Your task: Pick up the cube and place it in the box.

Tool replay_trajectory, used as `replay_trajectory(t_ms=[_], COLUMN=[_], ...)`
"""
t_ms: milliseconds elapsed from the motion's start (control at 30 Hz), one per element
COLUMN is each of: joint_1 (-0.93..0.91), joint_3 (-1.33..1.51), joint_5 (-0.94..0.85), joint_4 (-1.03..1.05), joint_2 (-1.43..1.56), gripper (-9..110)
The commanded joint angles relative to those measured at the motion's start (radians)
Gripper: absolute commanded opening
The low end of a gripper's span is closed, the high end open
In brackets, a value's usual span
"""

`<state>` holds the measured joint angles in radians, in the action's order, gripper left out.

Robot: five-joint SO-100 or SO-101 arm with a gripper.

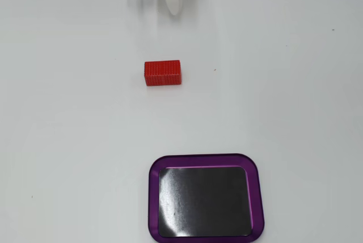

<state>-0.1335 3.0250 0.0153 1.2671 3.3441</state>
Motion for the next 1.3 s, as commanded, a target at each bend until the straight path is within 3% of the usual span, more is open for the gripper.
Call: replay_trajectory(t_ms=[0, 433, 600, 1067, 1267], joint_1=[0.038, 0.038, 0.044, 0.051, 0.038], joint_3=[-0.041, -0.055, -0.252, -0.904, -1.161], joint_5=[-0.006, -0.005, -0.003, -0.005, -0.006], joint_4=[-0.078, -0.077, -0.074, -0.123, -0.040], joint_2=[0.046, 0.035, -0.046, -1.063, -1.450], gripper=[0, 0, 0, 0, 14])
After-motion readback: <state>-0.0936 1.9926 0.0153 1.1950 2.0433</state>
